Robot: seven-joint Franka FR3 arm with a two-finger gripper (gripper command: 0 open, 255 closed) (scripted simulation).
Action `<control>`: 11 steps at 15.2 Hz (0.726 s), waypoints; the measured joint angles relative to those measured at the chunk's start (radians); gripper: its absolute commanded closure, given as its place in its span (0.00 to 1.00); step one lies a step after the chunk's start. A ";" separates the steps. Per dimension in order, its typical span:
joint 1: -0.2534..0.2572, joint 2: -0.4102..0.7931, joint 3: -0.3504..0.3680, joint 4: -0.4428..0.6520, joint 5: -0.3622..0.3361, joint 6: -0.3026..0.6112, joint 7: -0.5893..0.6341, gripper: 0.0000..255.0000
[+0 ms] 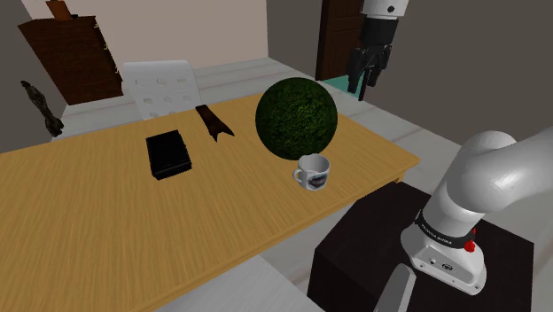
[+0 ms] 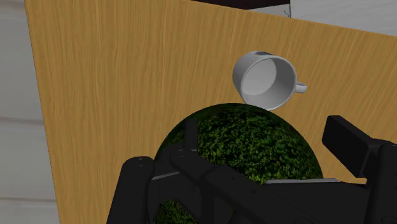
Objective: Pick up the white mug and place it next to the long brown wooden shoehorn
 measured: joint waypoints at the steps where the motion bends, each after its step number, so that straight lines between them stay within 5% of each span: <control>1: 0.000 0.000 0.000 0.000 0.000 0.000 0.000 0.00; 11: 0.013 0.083 0.066 -0.235 0.036 0.310 0.053 0.00</control>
